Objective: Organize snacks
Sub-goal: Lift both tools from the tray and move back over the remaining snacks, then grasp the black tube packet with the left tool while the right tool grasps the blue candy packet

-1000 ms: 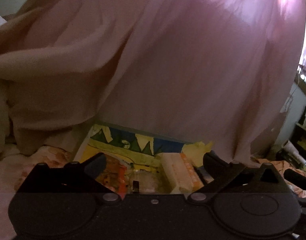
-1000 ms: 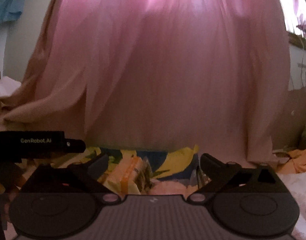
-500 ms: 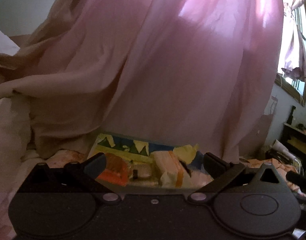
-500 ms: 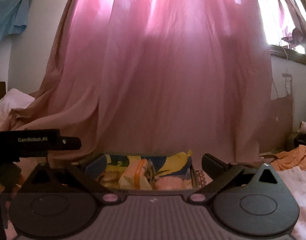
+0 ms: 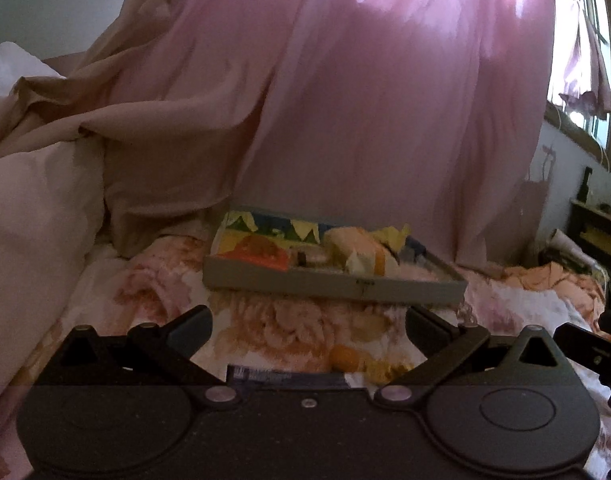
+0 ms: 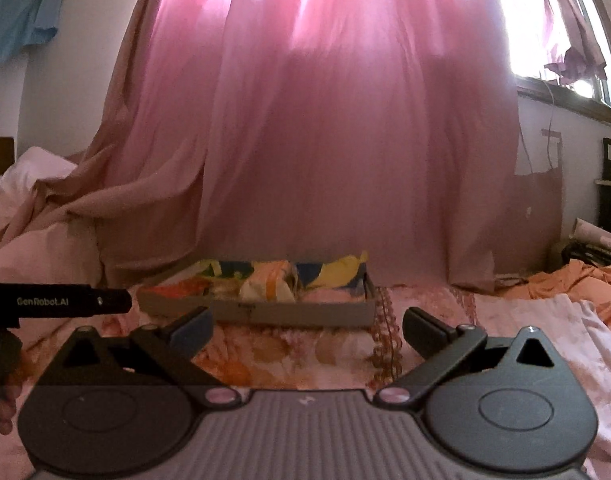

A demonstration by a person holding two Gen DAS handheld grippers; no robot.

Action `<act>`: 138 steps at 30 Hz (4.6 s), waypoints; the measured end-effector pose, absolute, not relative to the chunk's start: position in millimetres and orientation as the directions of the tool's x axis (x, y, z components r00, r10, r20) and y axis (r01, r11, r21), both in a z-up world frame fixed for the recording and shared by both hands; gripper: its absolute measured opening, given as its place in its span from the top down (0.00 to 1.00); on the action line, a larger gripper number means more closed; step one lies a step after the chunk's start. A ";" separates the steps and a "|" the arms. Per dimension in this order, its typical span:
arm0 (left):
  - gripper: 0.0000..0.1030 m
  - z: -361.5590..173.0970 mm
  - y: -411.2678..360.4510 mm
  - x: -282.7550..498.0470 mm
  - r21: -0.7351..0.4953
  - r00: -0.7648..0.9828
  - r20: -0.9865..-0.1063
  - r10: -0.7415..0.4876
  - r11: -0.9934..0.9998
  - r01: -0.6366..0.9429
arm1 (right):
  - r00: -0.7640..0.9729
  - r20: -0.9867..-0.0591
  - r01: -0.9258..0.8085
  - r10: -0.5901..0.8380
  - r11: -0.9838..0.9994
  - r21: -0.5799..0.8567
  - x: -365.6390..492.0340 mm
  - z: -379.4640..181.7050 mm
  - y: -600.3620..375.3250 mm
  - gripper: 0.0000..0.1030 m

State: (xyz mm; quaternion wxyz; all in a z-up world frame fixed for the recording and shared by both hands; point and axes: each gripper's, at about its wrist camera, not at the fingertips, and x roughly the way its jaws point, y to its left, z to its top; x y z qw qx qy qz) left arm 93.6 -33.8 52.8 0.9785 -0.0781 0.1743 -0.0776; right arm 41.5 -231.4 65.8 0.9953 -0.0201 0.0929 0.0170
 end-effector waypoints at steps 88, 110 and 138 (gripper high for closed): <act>0.01 -51.8 -53.5 269.2 -0.102 0.335 -0.750 -0.570 0.601 0.793 | 0.764 -0.622 -0.297 0.172 0.949 -0.103 189.3 -56.9 -302.0 0.00; 0.52 -51.2 -88.9 207.1 -0.133 0.511 -0.771 -0.380 0.881 0.455 | 0.736 -0.643 -0.340 0.214 0.937 -0.078 158.0 -52.2 -270.5 0.37; 0.64 -52.0 -95.0 161.7 -0.093 0.519 -0.796 -0.311 0.911 0.403 | 0.725 -0.676 -0.263 0.129 0.960 -0.098 99.5 -62.5 -201.0 0.35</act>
